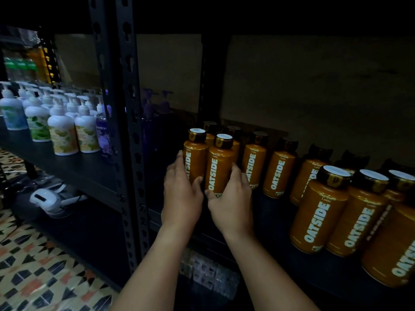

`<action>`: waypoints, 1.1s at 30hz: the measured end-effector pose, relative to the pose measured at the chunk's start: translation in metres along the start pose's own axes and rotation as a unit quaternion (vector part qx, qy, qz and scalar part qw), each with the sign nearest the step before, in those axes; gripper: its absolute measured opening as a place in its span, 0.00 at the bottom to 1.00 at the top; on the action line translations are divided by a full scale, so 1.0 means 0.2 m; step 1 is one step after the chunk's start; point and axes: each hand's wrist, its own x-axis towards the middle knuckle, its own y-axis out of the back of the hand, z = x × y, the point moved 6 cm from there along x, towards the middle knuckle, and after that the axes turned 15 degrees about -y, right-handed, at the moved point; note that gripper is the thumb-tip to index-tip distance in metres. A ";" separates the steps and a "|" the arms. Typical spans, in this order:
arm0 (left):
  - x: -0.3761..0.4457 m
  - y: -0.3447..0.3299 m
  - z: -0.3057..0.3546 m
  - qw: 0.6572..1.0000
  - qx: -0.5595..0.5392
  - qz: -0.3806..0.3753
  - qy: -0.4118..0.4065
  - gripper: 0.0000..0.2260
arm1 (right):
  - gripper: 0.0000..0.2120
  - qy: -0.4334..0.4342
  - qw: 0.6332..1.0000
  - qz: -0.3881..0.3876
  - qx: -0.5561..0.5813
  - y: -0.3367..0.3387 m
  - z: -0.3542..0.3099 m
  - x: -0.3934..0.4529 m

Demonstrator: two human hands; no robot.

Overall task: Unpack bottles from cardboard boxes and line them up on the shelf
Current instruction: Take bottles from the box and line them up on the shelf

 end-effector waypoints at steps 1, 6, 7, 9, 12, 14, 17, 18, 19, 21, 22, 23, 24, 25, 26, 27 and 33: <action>0.00 0.00 0.00 1.000 0.003 0.001 -0.002 0.35 | 0.42 -0.001 1.000 -0.001 0.002 0.00 0.00 0.00; -0.01 0.00 0.00 1.000 0.015 0.003 -0.008 0.35 | 0.43 -0.002 1.000 -0.007 0.002 -0.01 0.01 0.00; -0.01 0.00 0.00 1.000 0.016 0.004 -0.009 0.35 | 0.43 -0.003 1.000 -0.008 0.003 -0.01 0.01 0.00; -0.01 0.00 0.00 1.000 0.018 0.006 -0.009 0.35 | 0.44 -0.004 1.000 -0.007 0.004 0.00 0.00 -0.01; -0.01 0.00 0.00 1.000 0.018 0.006 -0.008 0.36 | 0.44 -0.005 1.000 -0.006 0.004 0.00 0.00 -0.01; -0.01 0.00 0.00 1.000 0.016 0.005 -0.008 0.36 | 0.44 -0.005 1.000 -0.007 0.002 0.00 0.00 -0.01; -0.01 0.00 0.00 1.000 0.014 0.005 -0.005 0.36 | 0.44 -0.003 1.000 -0.004 -0.002 0.00 0.00 -0.01; -0.01 0.00 0.00 1.000 0.015 0.007 -0.005 0.36 | 0.44 -0.003 1.000 -0.003 -0.003 0.00 0.00 -0.01; -0.01 0.00 0.00 1.000 0.016 0.009 -0.007 0.36 | 0.44 -0.003 1.000 -0.001 -0.005 0.00 0.00 -0.01; -0.01 0.00 0.00 1.000 0.016 0.013 -0.008 0.36 | 0.44 0.000 1.000 0.002 -0.006 0.00 -0.01 -0.01; -0.01 0.00 0.00 1.000 0.016 0.013 -0.008 0.36 | 0.44 0.000 1.000 0.002 -0.006 0.00 -0.01 -0.01; -0.01 0.00 0.00 1.000 0.015 0.014 -0.008 0.36 | 0.44 0.000 1.000 0.001 -0.006 0.00 -0.01 -0.02; -0.01 0.00 0.00 1.000 0.014 0.014 -0.008 0.36 | 0.43 0.000 1.000 -0.002 -0.005 0.00 -0.01 -0.02; -0.02 0.01 0.00 1.000 0.014 0.013 -0.010 0.36 | 0.43 -0.001 1.000 -0.004 -0.004 0.00 -0.01 -0.02; -0.02 0.01 0.00 1.000 0.015 0.013 -0.011 0.35 | 0.43 -0.001 1.000 -0.006 -0.003 0.00 -0.01 -0.02; -0.02 0.01 0.00 1.000 0.016 0.013 -0.013 0.35 | 0.43 -0.002 1.000 -0.007 -0.003 0.01 -0.01 -0.02; -0.02 0.01 0.00 1.000 0.012 0.014 -0.012 0.35 | 0.43 -0.004 1.000 -0.009 0.010 0.01 0.00 -0.02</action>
